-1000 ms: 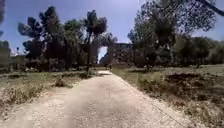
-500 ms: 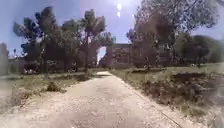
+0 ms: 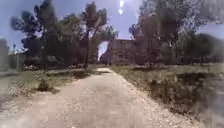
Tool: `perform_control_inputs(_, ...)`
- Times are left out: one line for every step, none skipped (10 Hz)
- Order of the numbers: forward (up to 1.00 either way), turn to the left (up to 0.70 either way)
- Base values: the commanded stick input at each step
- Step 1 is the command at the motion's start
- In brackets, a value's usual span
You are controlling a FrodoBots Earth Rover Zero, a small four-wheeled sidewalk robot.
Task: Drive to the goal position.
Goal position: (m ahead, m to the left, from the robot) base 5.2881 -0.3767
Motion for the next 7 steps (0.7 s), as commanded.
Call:
perform_control_inputs(0.85,0.0)
perform_control_inputs(0.85,0.09)
perform_control_inputs(0.85,0.2)
perform_control_inputs(0.85,0.31)
perform_control_inputs(0.85,0.11)
perform_control_inputs(0.85,0.0)
perform_control_inputs(0.85,0.0)
